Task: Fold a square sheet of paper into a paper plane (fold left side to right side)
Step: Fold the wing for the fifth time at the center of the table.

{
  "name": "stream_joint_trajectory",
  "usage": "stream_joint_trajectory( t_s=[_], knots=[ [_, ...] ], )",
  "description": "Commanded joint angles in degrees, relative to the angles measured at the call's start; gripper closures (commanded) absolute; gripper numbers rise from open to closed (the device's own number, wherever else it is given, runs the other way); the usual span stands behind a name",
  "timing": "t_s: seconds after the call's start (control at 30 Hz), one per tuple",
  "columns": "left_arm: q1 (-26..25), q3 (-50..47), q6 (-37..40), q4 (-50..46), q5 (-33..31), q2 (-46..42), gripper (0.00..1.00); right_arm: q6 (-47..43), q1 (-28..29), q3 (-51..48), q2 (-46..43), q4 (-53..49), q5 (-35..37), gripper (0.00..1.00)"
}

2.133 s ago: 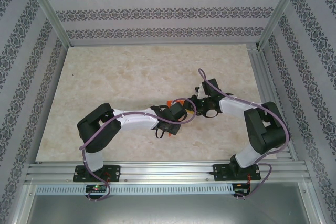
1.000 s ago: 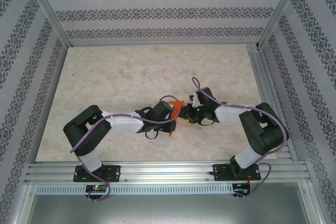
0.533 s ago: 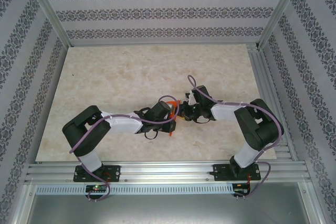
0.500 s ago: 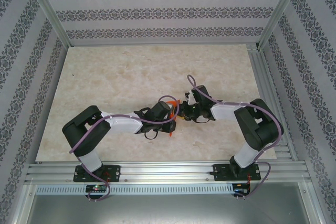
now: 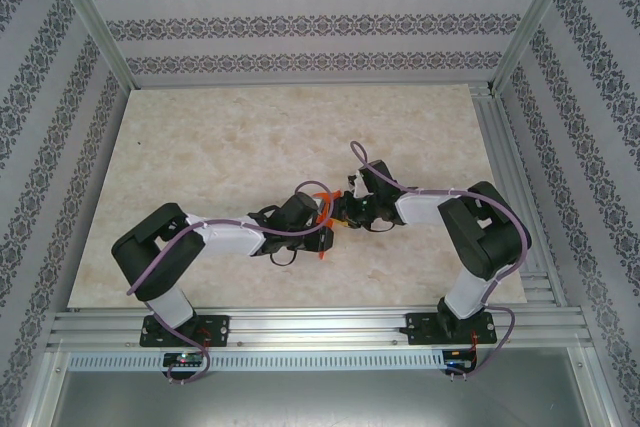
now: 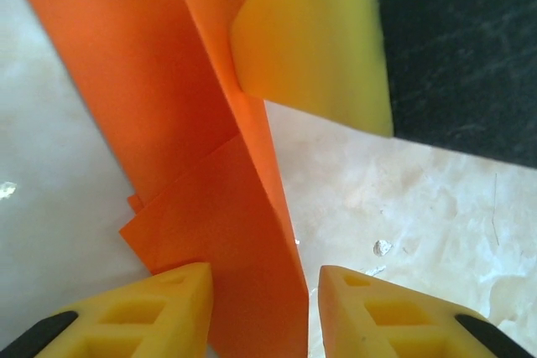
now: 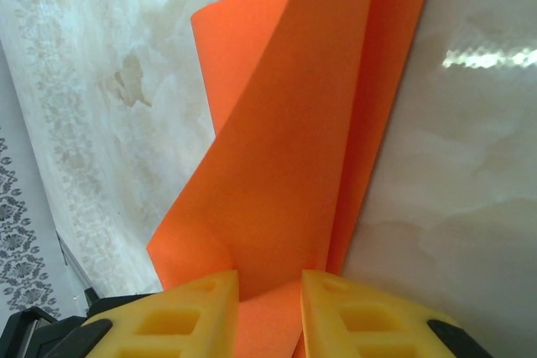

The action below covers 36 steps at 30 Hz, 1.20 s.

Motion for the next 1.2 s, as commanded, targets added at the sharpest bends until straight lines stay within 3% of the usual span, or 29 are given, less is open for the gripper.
stream_joint_trajectory(
  t_s=[0.0, 0.3, 0.5, 0.7, 0.87, 1.17],
  knots=[
    [0.91, -0.88, -1.04, 1.73, 0.92, -1.23, 0.59, -1.52, 0.96, 1.63, 1.24, -0.4, 1.06, 0.73],
    [2.07, -2.02, -0.71, 2.42, 2.44, -6.11, 0.5, -1.59, 1.04, 1.68, 2.23, -0.54, 1.39, 0.73],
    [3.99, -2.24, -0.51, 0.02, 2.42, -9.61, 0.5, -1.89, 1.04, 1.73, 1.88, -0.88, 1.61, 0.73],
    [7.02, -3.77, -3.1, -0.23, 3.35, -9.29, 0.59, -2.03, 1.04, 1.6, 1.45, -1.13, 1.57, 0.73],
    [7.06, -3.03, -3.1, 0.14, 4.48, -7.37, 0.61, -2.04, 1.04, 1.68, 1.14, -1.05, 1.31, 0.72],
    [7.06, -1.64, -2.94, 1.55, 5.84, -2.65, 0.74, -2.16, 0.82, 1.44, 0.03, -1.25, 1.57, 0.72]
  ],
)
